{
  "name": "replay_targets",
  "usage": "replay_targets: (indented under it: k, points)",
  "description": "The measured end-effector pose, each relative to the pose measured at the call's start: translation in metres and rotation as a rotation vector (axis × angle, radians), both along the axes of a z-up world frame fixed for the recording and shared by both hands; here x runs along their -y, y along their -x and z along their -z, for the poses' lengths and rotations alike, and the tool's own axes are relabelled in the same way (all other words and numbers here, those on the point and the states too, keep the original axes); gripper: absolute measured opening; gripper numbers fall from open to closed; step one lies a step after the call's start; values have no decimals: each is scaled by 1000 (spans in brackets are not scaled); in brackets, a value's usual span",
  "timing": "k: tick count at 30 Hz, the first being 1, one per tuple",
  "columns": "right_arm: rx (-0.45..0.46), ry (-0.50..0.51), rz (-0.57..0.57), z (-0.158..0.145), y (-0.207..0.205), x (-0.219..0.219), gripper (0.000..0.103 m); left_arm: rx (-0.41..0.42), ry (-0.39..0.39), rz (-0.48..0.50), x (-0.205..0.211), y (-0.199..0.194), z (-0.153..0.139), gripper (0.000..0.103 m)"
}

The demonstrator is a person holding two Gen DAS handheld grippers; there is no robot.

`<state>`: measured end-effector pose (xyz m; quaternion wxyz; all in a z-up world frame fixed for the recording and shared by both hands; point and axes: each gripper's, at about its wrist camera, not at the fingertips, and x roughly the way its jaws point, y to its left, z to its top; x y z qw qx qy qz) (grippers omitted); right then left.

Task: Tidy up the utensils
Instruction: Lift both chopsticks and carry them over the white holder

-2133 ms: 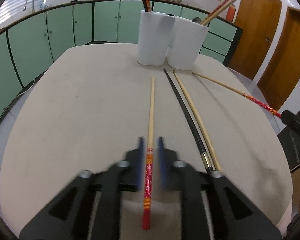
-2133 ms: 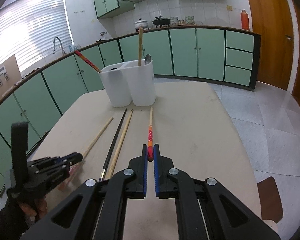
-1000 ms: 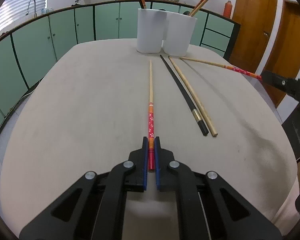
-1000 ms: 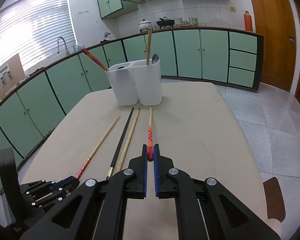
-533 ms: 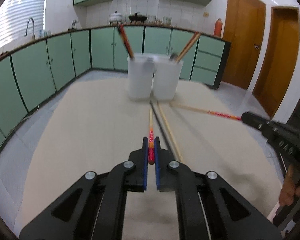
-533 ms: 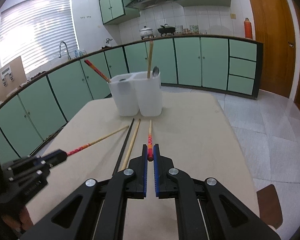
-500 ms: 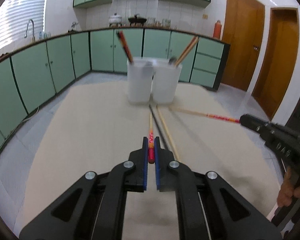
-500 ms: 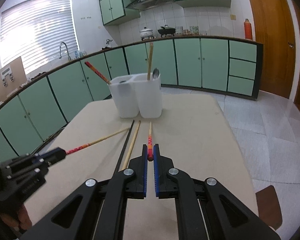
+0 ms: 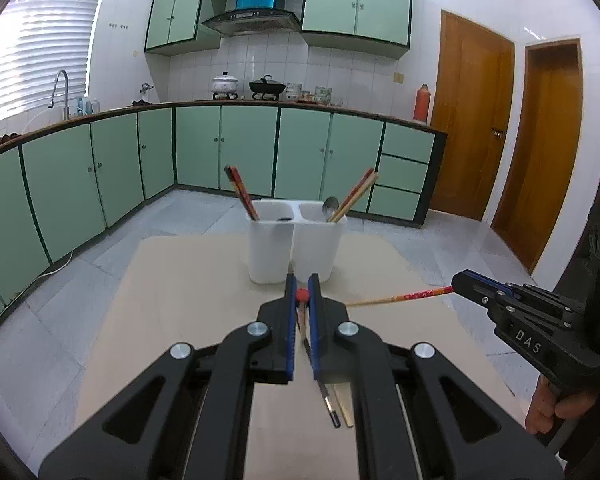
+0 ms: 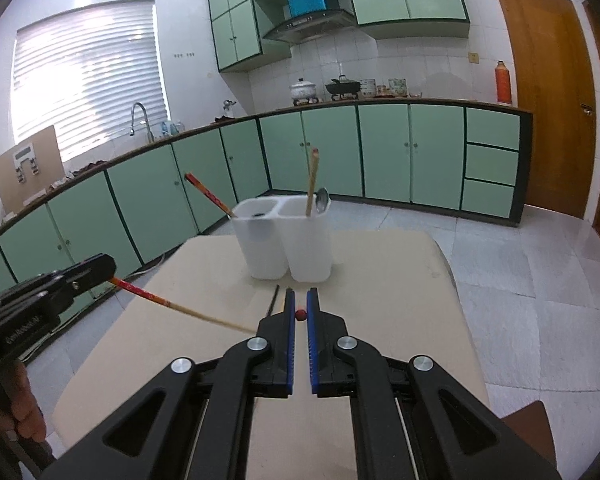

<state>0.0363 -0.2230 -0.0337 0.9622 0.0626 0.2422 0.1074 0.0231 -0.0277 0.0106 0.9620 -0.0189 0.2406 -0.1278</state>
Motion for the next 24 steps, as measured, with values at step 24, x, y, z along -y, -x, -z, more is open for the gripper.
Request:
replay_targets:
  k: [24]
  points:
    - [14, 4, -194, -78, -49, -8, 5, 96, 5, 37, 9, -33, -54, 5]
